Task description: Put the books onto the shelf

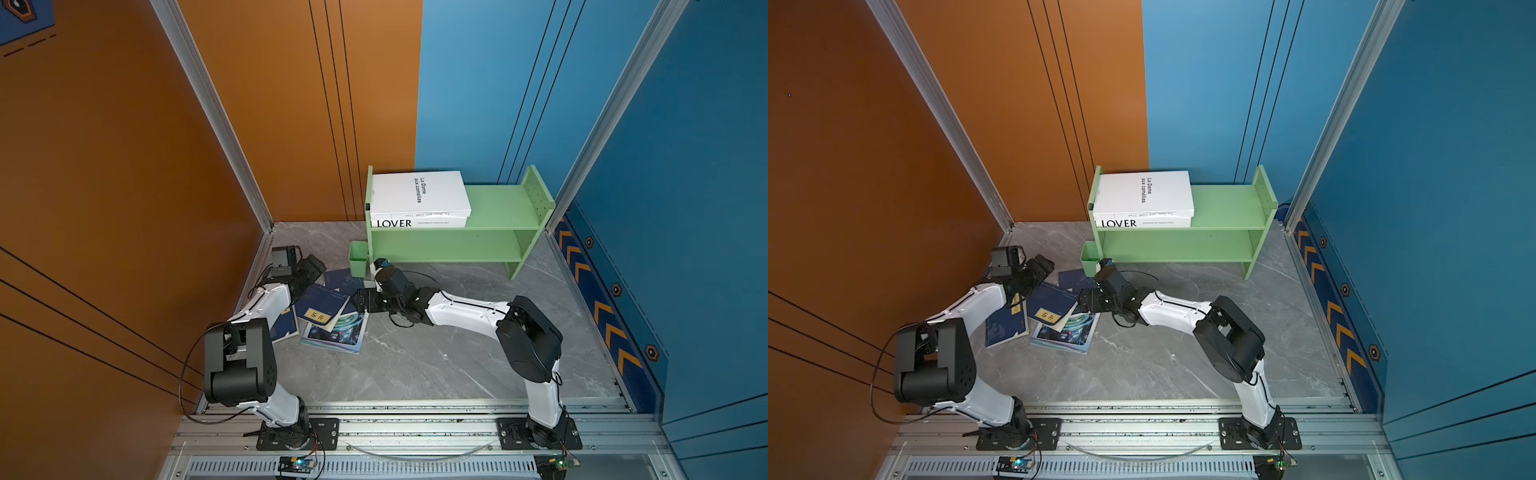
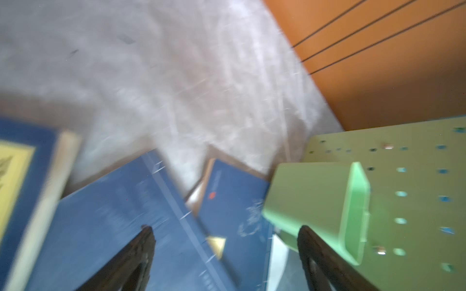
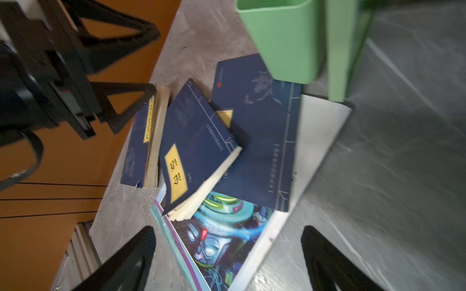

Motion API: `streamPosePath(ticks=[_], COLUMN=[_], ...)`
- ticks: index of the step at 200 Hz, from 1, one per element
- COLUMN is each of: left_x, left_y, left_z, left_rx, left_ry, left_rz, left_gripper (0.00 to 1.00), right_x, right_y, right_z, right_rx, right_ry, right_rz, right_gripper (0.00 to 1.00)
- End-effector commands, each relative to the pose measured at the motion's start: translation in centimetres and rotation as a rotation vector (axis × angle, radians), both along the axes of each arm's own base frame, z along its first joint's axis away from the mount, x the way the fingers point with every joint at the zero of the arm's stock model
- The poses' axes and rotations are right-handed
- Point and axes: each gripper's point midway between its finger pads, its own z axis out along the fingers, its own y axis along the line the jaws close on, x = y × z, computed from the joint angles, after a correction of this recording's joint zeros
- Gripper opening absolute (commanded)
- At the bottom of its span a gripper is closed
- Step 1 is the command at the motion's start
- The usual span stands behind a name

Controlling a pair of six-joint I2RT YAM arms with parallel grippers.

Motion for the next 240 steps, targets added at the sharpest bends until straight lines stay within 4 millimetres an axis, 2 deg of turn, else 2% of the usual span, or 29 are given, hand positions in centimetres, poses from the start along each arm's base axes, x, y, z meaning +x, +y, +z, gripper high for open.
streamPosePath(ticks=[1,25,63,107,113,130,164,186,206,224,240], left_x=[-2.6,-3.9,-5.3,-6.0,-6.1,-6.2,-6.3,-6.2,-6.1,-6.0,-5.9], left_y=[0.7,0.8,0.8,0.7,0.7,0.6,0.3,0.2,0.0,0.0,-0.2], left_z=[-1.8,-2.7,-3.7,-4.7,-4.9,-5.4,-6.6,-7.1,-7.3,-7.3,-7.1], left_rx=[0.008,-0.008,-0.025,-0.042,-0.043,-0.051,-0.072,-0.091,-0.103,-0.113,-0.121], left_ry=[0.075,0.085,0.098,0.114,0.115,0.124,0.142,0.146,0.145,0.145,0.137], left_rz=[0.042,0.058,0.079,0.080,0.081,0.079,0.074,0.073,0.069,0.071,0.069], left_gripper=[0.90,0.89,0.89,0.89,0.89,0.89,0.89,0.89,0.89,0.89,0.89], right_x=[0.8,1.7,3.9,4.7,5.1,5.1,3.9,2.8,2.3,1.9,2.1], right_y=[2.4,4.1,5.5,6.1,6.6,6.9,8.6,9.4,9.7,9.9,9.8], right_z=[-0.4,-1.4,-3.3,-7.1,-6.1,-7.1,-7.7,-7.1,-6.4,-6.0,-5.8], right_rx=[0.036,0.039,0.038,0.021,0.042,0.044,0.130,0.164,0.180,0.193,0.202], right_ry=[-0.024,-0.038,-0.058,-0.008,-0.018,0.002,0.103,0.126,0.128,0.132,0.129], right_rz=[0.043,0.045,-0.014,-0.054,-0.059,-0.062,-0.020,0.012,0.025,0.031,0.027], right_gripper=[0.90,0.87,0.83,0.77,0.76,0.72,0.58,0.47,0.30,0.25,0.17])
